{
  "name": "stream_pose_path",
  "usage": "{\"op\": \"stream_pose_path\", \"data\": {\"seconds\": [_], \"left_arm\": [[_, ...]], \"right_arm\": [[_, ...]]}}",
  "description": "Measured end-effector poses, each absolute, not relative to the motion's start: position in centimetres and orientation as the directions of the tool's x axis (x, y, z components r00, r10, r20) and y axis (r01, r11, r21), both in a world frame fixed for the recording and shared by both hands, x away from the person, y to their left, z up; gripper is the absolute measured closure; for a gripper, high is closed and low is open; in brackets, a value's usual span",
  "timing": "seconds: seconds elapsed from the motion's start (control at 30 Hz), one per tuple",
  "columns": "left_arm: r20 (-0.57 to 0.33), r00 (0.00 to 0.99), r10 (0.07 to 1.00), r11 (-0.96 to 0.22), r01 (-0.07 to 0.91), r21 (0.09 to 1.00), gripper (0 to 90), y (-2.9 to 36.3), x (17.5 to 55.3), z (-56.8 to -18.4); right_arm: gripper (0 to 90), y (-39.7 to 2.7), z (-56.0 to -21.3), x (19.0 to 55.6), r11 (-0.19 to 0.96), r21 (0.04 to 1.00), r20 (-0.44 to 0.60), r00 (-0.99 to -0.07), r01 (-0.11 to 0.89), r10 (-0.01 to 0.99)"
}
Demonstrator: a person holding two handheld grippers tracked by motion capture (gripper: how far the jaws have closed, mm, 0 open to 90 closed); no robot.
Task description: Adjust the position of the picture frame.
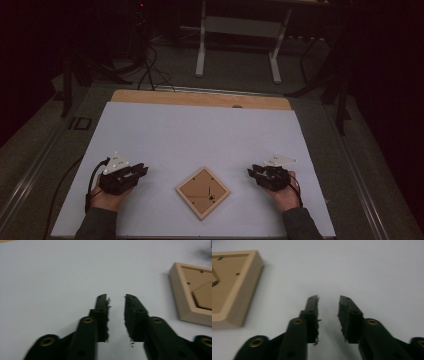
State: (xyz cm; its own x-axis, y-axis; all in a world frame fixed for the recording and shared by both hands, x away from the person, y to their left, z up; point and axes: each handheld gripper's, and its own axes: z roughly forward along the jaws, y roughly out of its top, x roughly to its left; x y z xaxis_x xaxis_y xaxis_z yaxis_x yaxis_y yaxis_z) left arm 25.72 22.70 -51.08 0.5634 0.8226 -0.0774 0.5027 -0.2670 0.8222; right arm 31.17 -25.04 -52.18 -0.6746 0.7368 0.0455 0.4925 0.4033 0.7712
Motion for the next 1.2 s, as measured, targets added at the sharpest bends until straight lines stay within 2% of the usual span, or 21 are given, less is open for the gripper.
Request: {"op": "stream_pose_path", "data": {"seconds": [0.13, 0.23, 1.2], "left_arm": [[-0.08, 0.586, 0.807, -0.272, 0.489, 0.829, 88.3, 22.4, 25.3, -50.8], [-0.085, 0.594, 0.8, -0.273, 0.486, 0.83, 90.0, 22.3, 25.1, -50.7], [-0.05, 0.628, 0.776, -0.317, 0.459, 0.83, 90.0, 20.8, 24.6, -50.9]], "right_arm": [[83.7, -24.4, -51.9, 30.6, 0.421, 0.775, 0.049, -0.709, 0.472, 0.704], [89.6, -23.9, -51.7, 30.1, 0.423, 0.782, 0.056, -0.727, 0.458, 0.684], [89.7, -20.0, -52.1, 25.2, 0.549, 0.761, 0.07, -0.885, 0.346, 0.461]]}}
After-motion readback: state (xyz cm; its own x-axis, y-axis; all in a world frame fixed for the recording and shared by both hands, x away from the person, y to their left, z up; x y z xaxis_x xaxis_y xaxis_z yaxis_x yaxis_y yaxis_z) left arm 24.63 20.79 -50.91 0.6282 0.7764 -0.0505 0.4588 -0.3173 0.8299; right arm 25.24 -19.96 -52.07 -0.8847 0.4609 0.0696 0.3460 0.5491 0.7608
